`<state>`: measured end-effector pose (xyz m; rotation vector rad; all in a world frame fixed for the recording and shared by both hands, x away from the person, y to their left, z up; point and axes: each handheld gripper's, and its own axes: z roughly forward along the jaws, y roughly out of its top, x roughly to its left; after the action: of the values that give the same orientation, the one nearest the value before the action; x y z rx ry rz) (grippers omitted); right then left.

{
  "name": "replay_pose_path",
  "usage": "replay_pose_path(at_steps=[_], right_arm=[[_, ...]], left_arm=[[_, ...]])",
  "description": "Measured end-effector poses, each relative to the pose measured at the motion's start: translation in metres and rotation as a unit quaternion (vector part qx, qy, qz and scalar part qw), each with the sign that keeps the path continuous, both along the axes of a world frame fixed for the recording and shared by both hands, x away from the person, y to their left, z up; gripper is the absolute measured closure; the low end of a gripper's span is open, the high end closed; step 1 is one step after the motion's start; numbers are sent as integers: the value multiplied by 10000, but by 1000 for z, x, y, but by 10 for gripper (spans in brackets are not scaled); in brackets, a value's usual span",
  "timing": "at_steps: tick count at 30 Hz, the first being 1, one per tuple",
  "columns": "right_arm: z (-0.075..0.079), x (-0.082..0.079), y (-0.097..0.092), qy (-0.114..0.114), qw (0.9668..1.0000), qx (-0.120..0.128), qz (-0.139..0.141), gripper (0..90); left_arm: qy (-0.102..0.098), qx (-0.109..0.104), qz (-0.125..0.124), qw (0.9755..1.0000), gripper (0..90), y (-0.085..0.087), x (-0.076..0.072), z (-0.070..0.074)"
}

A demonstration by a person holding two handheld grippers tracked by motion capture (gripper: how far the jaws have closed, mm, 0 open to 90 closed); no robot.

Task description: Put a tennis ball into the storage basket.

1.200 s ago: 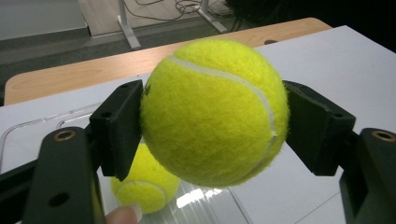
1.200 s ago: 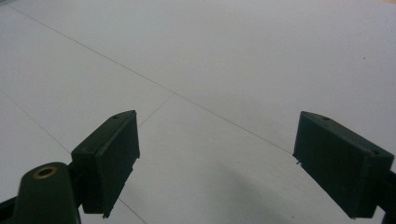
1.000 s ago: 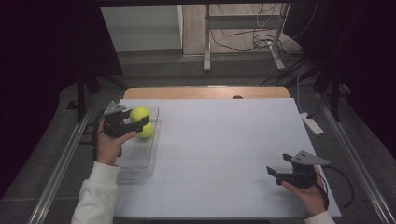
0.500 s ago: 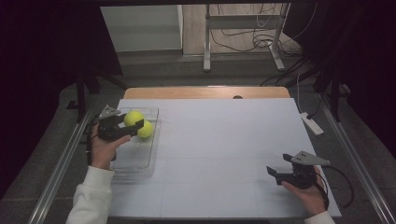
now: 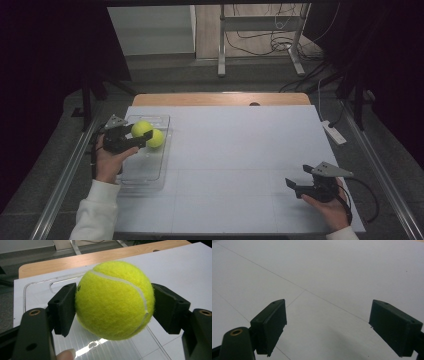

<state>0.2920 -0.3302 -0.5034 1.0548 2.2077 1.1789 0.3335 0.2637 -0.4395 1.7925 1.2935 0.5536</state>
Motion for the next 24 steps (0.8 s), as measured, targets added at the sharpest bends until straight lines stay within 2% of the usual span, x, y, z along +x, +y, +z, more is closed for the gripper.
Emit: replay_pose_path(at_steps=[5, 16, 24], right_arm=[[0, 0, 0, 7, 10000, -16, -6, 149], [0, 0, 0, 8, 10000, -16, -3, 149], [0, 0, 1, 15, 10000, -8, 14, 149]], left_arm=[[70, 15, 2, 10000, 265, 1, 0, -3], [359, 90, 63, 9993, 265, 6, 3, -13], [573, 240, 61, 9980, 265, 7, 5, -19]])
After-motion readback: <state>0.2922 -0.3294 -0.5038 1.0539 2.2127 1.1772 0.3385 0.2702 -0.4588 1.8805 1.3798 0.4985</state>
